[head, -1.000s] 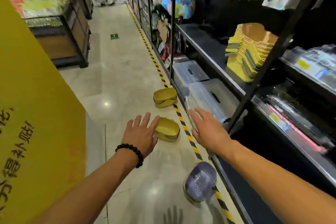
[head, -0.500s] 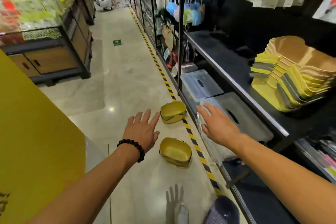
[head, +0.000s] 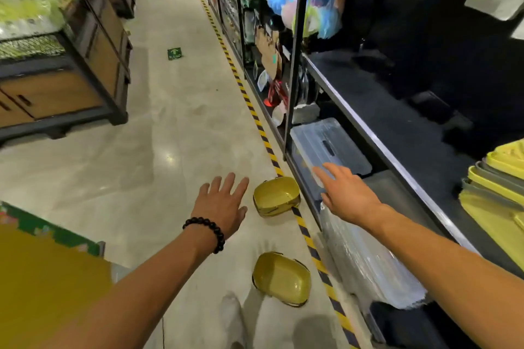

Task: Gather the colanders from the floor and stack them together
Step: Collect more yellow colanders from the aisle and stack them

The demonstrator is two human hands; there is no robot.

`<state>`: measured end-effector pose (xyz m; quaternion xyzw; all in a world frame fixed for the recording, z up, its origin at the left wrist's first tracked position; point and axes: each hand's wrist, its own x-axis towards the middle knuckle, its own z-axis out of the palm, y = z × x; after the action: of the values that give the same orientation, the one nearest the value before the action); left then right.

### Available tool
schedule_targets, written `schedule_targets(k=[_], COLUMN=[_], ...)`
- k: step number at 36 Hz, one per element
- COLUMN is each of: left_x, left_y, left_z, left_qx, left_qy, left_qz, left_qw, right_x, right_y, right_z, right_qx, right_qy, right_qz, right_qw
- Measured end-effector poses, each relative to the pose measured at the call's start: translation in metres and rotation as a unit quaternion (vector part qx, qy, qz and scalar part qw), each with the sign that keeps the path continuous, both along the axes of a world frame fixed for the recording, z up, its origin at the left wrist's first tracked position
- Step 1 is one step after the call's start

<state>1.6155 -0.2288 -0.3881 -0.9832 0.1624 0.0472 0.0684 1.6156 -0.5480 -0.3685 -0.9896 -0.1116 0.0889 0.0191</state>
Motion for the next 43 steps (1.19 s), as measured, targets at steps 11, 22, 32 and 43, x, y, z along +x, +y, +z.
schedule_targets(k=[11, 22, 32, 43], left_x=[0.228, 0.365, 0.393, 0.397], left_y=[0.019, 0.023, -0.017, -0.048], left_z=[-0.077, -0.150, -0.312, -0.576], left_qx=[0.004, 0.007, -0.018, -0.026], left_qy=[0.046, 0.099, 0.142, 0.205], left_qz=[-0.045, -0.043, -0.007, 0.072], left_qw=[0.998, 0.994, 0.990, 0.976], right_x=[0.188, 0.318, 0.396, 0.431], right_y=[0.020, 0.028, 0.003, -0.028], right_z=[-0.068, -0.141, -0.310, -0.559], right_qx=[-0.044, -0.086, -0.032, -0.007], right_qy=[0.042, 0.140, 0.194, 0.247], right_qz=[-0.039, -0.069, -0.024, -0.043], right_qw=[0.997, 0.984, 0.980, 0.968])
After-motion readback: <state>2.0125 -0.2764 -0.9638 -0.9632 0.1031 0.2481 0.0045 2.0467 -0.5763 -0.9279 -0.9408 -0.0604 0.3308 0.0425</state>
